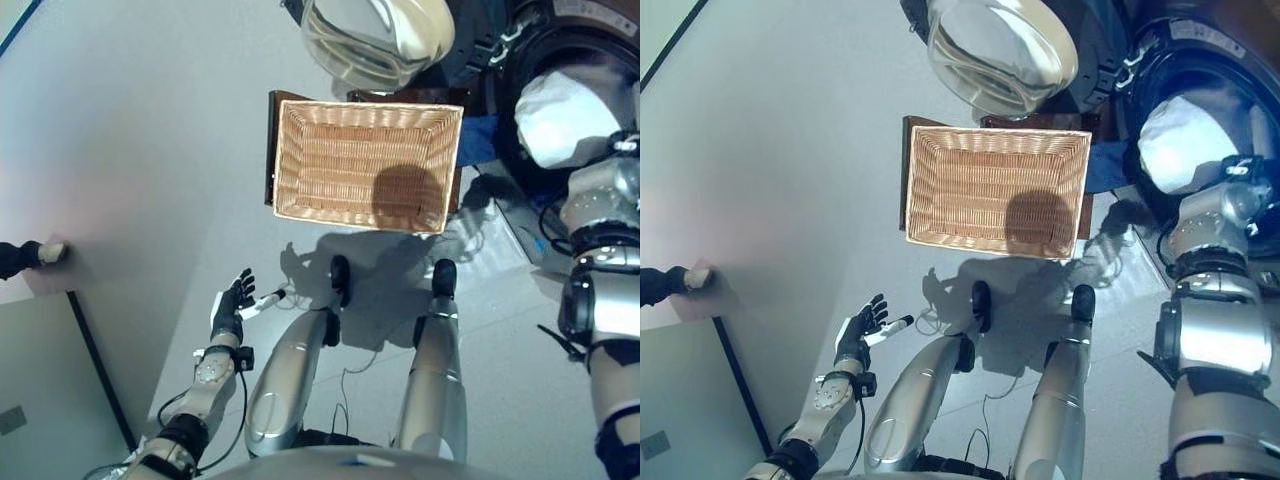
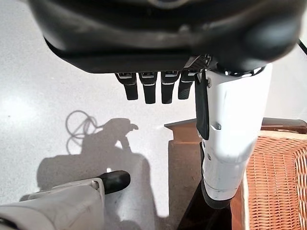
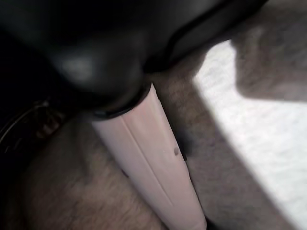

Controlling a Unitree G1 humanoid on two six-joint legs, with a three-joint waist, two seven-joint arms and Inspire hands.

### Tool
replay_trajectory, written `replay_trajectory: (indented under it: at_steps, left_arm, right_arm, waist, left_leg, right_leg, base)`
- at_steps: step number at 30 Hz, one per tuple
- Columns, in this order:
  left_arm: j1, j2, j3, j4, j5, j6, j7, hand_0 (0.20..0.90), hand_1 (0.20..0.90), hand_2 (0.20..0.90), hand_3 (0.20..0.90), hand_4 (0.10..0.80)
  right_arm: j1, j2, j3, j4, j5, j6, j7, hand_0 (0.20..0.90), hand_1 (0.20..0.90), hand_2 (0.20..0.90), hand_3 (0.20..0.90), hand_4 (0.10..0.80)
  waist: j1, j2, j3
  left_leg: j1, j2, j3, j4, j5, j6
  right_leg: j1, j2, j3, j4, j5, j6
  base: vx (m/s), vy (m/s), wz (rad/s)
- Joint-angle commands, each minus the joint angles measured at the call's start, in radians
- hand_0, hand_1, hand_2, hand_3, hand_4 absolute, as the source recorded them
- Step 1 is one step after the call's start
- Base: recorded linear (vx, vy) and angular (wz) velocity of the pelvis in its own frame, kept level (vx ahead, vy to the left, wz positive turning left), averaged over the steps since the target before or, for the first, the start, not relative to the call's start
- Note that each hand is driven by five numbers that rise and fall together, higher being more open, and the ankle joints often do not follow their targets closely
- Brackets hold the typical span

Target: Pick up the clothes and place them into the washing machine

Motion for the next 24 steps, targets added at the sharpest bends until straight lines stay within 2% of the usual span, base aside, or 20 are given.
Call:
replay_trajectory:
  at_steps: [1, 5, 15, 24]
  left_arm:
    - [0.058, 0.037, -0.016, -0.037, -0.012, -0.046, 0.014, 0.9, 0.9, 0.9, 0.9, 0.8]
    - [0.059, 0.032, -0.019, -0.021, -0.02, -0.043, 0.018, 0.9, 0.9, 0.9, 0.9, 0.8]
    - [0.068, 0.027, -0.037, -0.035, -0.029, -0.043, 0.01, 0.9, 0.9, 0.9, 0.9, 0.8]
    - [0.079, 0.017, -0.056, -0.053, -0.029, -0.039, 0.013, 0.9, 0.9, 0.9, 0.9, 0.8]
  right_arm:
    - [-0.167, -0.204, 0.086, -0.129, 0.011, -0.162, 0.005, 0.2, 0.2, 0.2, 0.2, 0.3]
    - [-0.206, -0.209, 0.064, -0.154, 0.058, -0.205, -0.026, 0.2, 0.2, 0.2, 0.2, 0.3]
    - [-0.26, -0.26, 0.035, -0.105, 0.11, -0.223, -0.076, 0.2, 0.2, 0.2, 0.2, 0.3]
    - [-0.24, -0.287, -0.022, -0.107, 0.11, -0.25, -0.15, 0.2, 0.2, 0.2, 0.2, 0.3]
  waist:
    - [-0.008, 0.088, -0.049]
    - [-0.008, 0.098, -0.059]
    - [0.001, 0.143, -0.088]
    - [-0.003, 0.178, -0.089]
  left_leg:
    - [-0.057, 0.047, -0.048, 0.002, 0.032, -0.111]
    - [-0.054, 0.044, -0.046, -0.002, 0.03, -0.112]
    - [-0.048, 0.035, -0.036, -0.015, 0.03, -0.114]
    - [-0.059, 0.034, -0.024, -0.019, 0.032, -0.114]
  right_leg:
    - [0.014, 0.052, -0.019, 0.127, -0.108, -0.061]
    - [0.01, 0.052, -0.012, 0.13, -0.112, -0.062]
    - [-0.004, 0.048, 0.005, 0.141, -0.128, -0.061]
    - [-0.04, 0.053, 0.024, 0.163, -0.14, -0.064]
  base:
    - [0.034, -0.011, 0.01]
    - [0.026, 0.007, 0.01]
    - [0.032, -0.002, 0.0]
    - [0.009, -0.003, -0.02]
